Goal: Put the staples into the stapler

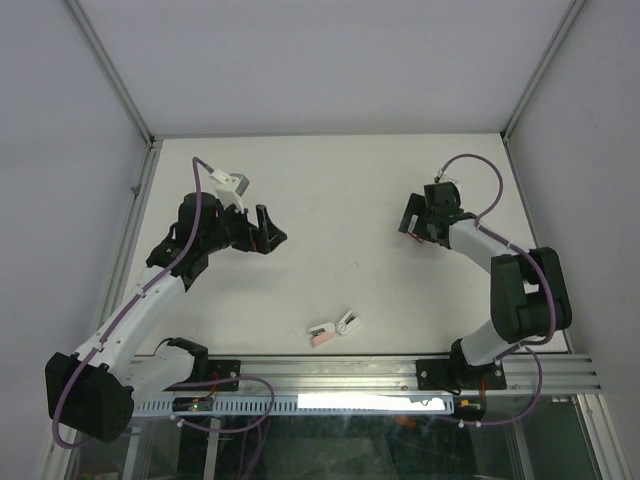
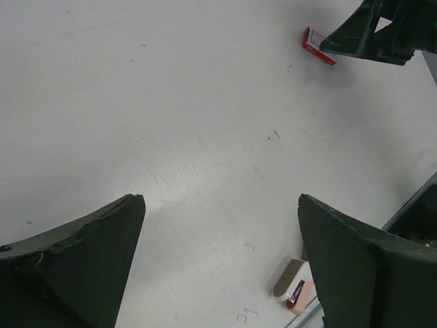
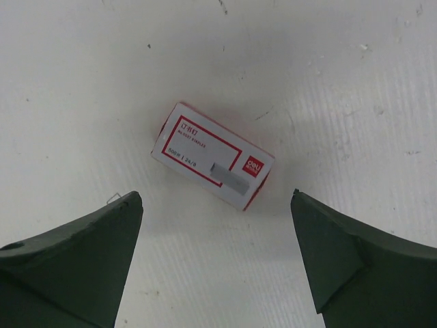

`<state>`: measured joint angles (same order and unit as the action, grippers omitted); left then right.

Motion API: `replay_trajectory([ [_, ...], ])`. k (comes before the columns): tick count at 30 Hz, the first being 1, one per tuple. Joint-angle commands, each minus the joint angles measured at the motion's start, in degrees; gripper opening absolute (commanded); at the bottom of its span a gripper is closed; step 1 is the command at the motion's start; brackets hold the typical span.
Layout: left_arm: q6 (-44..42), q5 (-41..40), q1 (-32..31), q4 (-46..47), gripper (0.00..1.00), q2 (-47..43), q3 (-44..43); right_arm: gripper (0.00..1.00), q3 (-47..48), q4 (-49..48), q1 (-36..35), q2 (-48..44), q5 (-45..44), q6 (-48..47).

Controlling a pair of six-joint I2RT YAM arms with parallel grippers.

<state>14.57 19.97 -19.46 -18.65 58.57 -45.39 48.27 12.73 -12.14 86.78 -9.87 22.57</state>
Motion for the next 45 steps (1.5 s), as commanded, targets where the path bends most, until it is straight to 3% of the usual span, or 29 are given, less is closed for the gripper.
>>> replay_trajectory([
  [1,-1.6,-1.59,-0.05,1.42,0.99,-2.0,-0.1,0.93,5.52,-2.21,0.3,4.37,-0.47,-1.31],
  [10,-1.66,-1.69,-0.07,1.16,0.99,-1.31,-0.13,0.93,9.28,-1.76,0.28,11.15,0.02,-2.13],
  [16,-1.75,-1.82,-0.05,1.08,0.99,-0.83,-0.17,0.9,9.12,-5.07,-1.41,12.31,7.13,-6.35],
  [26,-1.73,-1.99,-0.07,1.08,0.99,-0.48,-0.18,0.86,11.67,-7.45,-13.68,15.56,14.81,-15.06],
  [31,-1.7,-2.51,-0.07,1.08,0.99,-0.37,0.06,0.85,15.64,-5.69,-19.28,18.13,10.7,-16.19],
  [40,-1.94,-3.68,-0.07,1.08,0.99,-0.14,-0.08,0.85,18.5,-2.74,-19.24,13.61,-1.98,-11.13],
  [45,-2.26,-5.01,-0.09,0.88,0.99,-0.24,0.01,0.85,23.37,-1.28,-15.83,16.97,0.98,-12.88],
])
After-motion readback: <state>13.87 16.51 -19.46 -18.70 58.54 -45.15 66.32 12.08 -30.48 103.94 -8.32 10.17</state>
